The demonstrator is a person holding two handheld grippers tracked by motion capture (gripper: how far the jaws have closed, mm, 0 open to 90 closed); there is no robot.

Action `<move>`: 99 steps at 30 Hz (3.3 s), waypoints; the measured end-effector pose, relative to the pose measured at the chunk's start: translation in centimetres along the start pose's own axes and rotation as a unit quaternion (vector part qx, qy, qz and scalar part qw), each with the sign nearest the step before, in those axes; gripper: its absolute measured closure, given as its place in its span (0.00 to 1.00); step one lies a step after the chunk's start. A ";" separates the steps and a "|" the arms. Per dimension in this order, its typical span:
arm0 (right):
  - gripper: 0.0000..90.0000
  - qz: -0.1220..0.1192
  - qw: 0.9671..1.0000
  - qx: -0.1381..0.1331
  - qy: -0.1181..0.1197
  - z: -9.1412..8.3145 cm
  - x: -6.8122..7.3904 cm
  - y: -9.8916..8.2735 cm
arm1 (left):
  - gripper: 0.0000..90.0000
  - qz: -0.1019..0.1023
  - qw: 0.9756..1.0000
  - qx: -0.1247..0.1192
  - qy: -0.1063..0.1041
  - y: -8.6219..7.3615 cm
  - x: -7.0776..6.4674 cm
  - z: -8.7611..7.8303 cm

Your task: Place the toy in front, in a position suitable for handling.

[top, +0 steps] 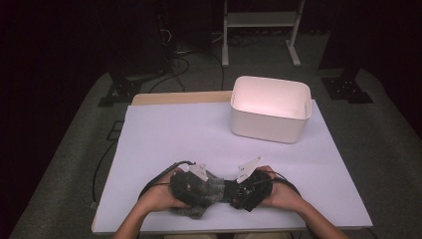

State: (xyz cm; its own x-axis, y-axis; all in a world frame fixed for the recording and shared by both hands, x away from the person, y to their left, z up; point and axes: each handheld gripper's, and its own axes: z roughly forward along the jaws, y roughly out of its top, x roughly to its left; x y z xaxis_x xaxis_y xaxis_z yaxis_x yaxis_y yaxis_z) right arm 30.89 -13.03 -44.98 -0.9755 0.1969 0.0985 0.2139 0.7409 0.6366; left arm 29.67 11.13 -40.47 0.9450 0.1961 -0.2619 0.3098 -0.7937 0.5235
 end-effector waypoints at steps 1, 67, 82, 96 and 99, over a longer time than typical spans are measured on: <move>0.24 -0.002 1.000 -0.001 0.001 -0.1 0.0 0.0 | 0.81 -0.002 1.000 -0.002 -0.001 0.0 0.0 -0.1; 0.26 -0.037 0.999 -0.037 -0.004 -0.5 -0.2 -1.5 | 0.90 0.015 0.999 -0.004 0.043 2.6 1.0 0.6; 0.25 -0.044 0.998 -0.031 -0.011 -0.7 -0.2 -1.0 | 0.89 -0.027 0.999 -0.019 0.037 0.3 2.4 -0.2; 0.25 -0.041 0.999 -0.029 -0.022 -1.9 -0.1 -1.8 | 0.88 -0.036 0.998 -0.025 0.052 0.0 2.9 -0.9; 0.27 -0.029 0.999 -0.032 -0.024 -2.2 0.0 -2.2 | 0.87 -0.042 0.997 -0.031 0.061 0.2 3.2 -1.3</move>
State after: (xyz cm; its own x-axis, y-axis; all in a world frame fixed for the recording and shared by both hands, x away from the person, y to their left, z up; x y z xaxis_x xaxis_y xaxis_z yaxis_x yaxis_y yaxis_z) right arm 30.33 -16.11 -44.74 -0.9822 0.1862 0.0250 0.1520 0.7090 0.6886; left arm 32.88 12.35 -40.16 0.9198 0.3322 -0.2088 0.3912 -0.7351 0.5537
